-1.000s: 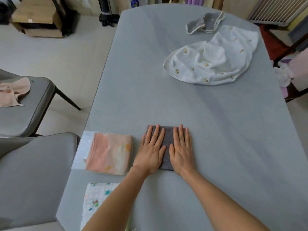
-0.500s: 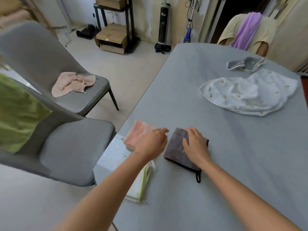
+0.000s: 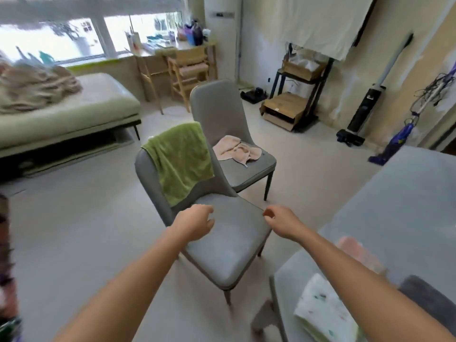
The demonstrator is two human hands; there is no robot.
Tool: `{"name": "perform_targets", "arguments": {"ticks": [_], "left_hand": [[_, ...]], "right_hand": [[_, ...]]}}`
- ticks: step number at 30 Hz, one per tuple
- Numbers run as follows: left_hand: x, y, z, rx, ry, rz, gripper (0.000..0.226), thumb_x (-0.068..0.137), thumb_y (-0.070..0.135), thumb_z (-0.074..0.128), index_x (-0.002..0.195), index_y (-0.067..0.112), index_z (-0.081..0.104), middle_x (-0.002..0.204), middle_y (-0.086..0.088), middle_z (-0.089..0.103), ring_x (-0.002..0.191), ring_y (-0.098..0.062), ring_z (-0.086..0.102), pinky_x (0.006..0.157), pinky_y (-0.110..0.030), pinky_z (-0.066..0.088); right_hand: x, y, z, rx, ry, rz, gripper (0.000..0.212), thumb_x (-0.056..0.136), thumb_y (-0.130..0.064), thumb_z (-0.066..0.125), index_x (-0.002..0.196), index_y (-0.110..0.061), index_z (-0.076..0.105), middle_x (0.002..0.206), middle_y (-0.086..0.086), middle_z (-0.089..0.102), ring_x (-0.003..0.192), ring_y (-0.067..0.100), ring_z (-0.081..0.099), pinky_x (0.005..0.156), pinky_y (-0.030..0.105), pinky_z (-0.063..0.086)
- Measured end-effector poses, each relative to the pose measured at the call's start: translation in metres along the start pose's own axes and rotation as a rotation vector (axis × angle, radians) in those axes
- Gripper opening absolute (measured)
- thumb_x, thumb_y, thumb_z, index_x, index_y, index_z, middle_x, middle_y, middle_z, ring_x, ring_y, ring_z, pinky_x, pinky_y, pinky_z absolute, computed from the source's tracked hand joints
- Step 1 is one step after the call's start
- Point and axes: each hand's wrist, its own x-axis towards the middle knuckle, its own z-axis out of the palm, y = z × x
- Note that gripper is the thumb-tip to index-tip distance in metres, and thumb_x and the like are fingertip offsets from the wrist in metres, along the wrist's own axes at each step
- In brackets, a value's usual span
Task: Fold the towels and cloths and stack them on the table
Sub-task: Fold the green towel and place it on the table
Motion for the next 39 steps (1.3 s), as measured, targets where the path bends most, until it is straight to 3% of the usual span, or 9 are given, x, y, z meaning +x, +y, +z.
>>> {"name": "perform_targets", "arguments": {"ticks": [5, 11, 17, 20, 25, 28, 32, 36, 39], "left_hand": [[-0.018, -0.163, -0.046, 0.005, 0.076, -0.144, 0.024, 0.094, 0.027, 0.044, 0.112, 0.016, 0.056, 0.120, -0.004, 0.056, 0.112, -0.026, 0.054, 0.083, -0.037, 0.047], [-0.005, -0.268, -0.078, -0.056, 0.189, -0.201, 0.037, 0.094, 0.022, 0.046, 0.130, 0.015, 0.049, 0.136, -0.004, 0.046, 0.122, -0.026, 0.047, 0.091, -0.039, 0.046], [0.044, -0.327, -0.085, -0.215, 0.203, -0.247, 0.053, 0.096, 0.020, 0.044, 0.147, 0.017, 0.031, 0.150, -0.001, 0.032, 0.135, -0.022, 0.035, 0.100, -0.037, 0.041], [0.081, -0.353, -0.095, -0.275, 0.221, -0.278, 0.052, 0.097, 0.022, 0.046, 0.147, 0.016, 0.032, 0.148, -0.002, 0.036, 0.132, -0.022, 0.039, 0.103, -0.034, 0.037], [0.125, -0.368, -0.110, -0.343, 0.206, -0.316, 0.048, 0.097, 0.021, 0.046, 0.144, 0.016, 0.036, 0.145, -0.002, 0.040, 0.130, -0.022, 0.042, 0.105, -0.032, 0.035], [0.155, -0.383, -0.120, -0.372, 0.236, -0.314, 0.047, 0.097, 0.020, 0.047, 0.143, 0.015, 0.038, 0.145, -0.001, 0.040, 0.130, -0.020, 0.042, 0.107, -0.030, 0.034], [0.162, -0.404, -0.116, -0.373, 0.161, -0.351, 0.052, 0.098, 0.020, 0.046, 0.148, 0.017, 0.031, 0.152, 0.001, 0.032, 0.137, -0.017, 0.033, 0.110, -0.027, 0.027], [0.174, -0.429, -0.117, -0.390, 0.097, -0.353, 0.066, 0.097, 0.019, 0.049, 0.154, 0.021, 0.015, 0.160, 0.000, 0.012, 0.147, -0.017, 0.010, 0.117, -0.029, 0.014], [0.184, -0.440, -0.113, -0.329, 0.006, -0.256, 0.081, 0.094, 0.022, 0.058, 0.154, 0.023, 0.003, 0.161, -0.001, -0.003, 0.148, -0.021, -0.007, 0.118, -0.031, 0.006]], "right_hand": [[0.068, -0.153, 0.048, 0.031, 0.014, -0.089, 0.022, 0.090, -0.014, 0.050, 0.105, -0.007, 0.065, 0.108, 0.010, 0.067, 0.103, 0.028, 0.061, 0.083, 0.032, 0.047], [0.118, -0.269, 0.093, 0.133, -0.019, -0.129, 0.024, 0.090, -0.014, 0.052, 0.110, -0.007, 0.062, 0.104, 0.009, 0.067, 0.098, 0.026, 0.060, 0.079, 0.030, 0.045], [0.196, -0.326, 0.127, 0.254, -0.036, -0.129, 0.042, 0.088, -0.025, 0.063, 0.124, -0.006, 0.053, 0.114, 0.010, 0.063, 0.107, 0.025, 0.059, 0.089, 0.031, 0.044], [0.251, -0.354, 0.139, 0.335, -0.014, -0.119, 0.048, 0.088, -0.025, 0.063, 0.129, -0.006, 0.047, 0.125, 0.011, 0.057, 0.117, 0.026, 0.054, 0.095, 0.033, 0.042], [0.317, -0.386, 0.163, 0.412, -0.078, -0.050, 0.051, 0.084, -0.020, 0.064, 0.128, -0.005, 0.042, 0.127, 0.013, 0.054, 0.117, 0.030, 0.052, 0.092, 0.033, 0.042], [0.362, -0.408, 0.170, 0.429, -0.073, -0.021, 0.050, 0.080, -0.016, 0.067, 0.121, -0.003, 0.041, 0.123, 0.015, 0.053, 0.115, 0.032, 0.052, 0.089, 0.033, 0.041], [0.371, -0.421, 0.187, 0.552, -0.027, 0.105, 0.035, 0.081, -0.010, 0.063, 0.113, -0.004, 0.051, 0.114, 0.014, 0.061, 0.108, 0.031, 0.057, 0.084, 0.030, 0.042], [0.386, -0.417, 0.184, 0.736, -0.143, 0.017, 0.006, 0.081, -0.009, 0.059, 0.086, -0.010, 0.062, 0.079, 0.004, 0.062, 0.077, 0.021, 0.056, 0.070, 0.031, 0.043], [0.383, -0.409, 0.166, 0.783, -0.263, -0.014, 0.023, 0.082, -0.008, 0.055, 0.061, -0.017, 0.051, 0.062, 0.003, 0.044, 0.064, 0.015, 0.040, 0.057, 0.029, 0.031]]}}
